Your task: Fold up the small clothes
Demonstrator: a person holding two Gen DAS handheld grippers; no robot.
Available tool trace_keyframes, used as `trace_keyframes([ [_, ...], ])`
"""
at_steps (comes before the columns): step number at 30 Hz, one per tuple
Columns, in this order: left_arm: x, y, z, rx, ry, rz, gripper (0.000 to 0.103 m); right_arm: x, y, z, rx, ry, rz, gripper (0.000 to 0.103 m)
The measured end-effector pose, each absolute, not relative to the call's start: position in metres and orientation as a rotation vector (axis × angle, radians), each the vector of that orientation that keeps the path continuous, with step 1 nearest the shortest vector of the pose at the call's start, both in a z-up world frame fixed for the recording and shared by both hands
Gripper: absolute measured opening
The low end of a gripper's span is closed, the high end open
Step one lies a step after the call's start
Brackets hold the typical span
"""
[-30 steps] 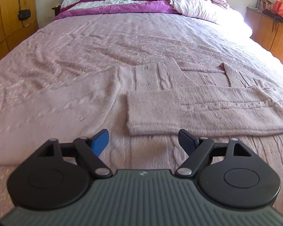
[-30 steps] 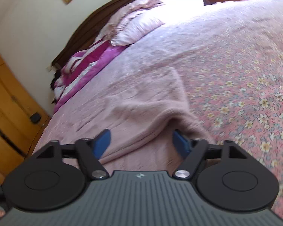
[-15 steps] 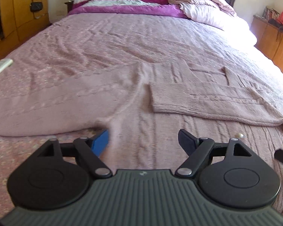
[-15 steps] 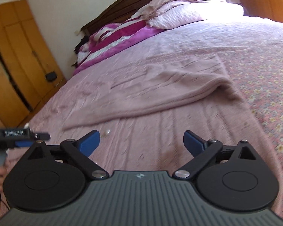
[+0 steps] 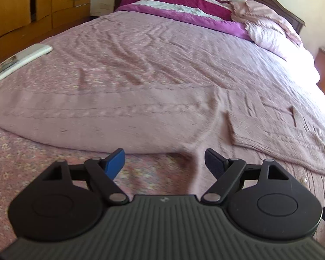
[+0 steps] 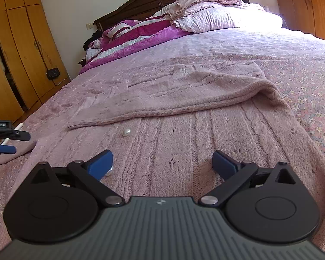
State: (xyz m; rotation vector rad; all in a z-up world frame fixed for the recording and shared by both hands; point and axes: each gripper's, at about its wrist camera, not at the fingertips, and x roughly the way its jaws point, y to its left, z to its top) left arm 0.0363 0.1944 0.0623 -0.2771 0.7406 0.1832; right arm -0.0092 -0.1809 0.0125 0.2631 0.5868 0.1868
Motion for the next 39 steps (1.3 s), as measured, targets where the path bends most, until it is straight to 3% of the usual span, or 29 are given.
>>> trace_keyframes([
  [9,0.032,0.251,0.050,-0.397,0.727,0.286,0.082,-0.009,-0.178,0.005,0.239,0.567,0.165,0.103],
  [13,0.031,0.269,0.044,-0.463,0.726,0.321,0.091,-0.010,-0.177,0.000,0.212,0.557,0.156,0.103],
  [33,0.040,0.314,0.023,-0.572,0.620,0.367,0.092,-0.016,-0.169,-0.005,0.177,0.544,0.113,0.103],
  [39,0.048,0.312,0.020,-0.495,0.607,0.376,0.091,-0.016,-0.168,-0.007,0.162,0.546,0.109,0.103],
])
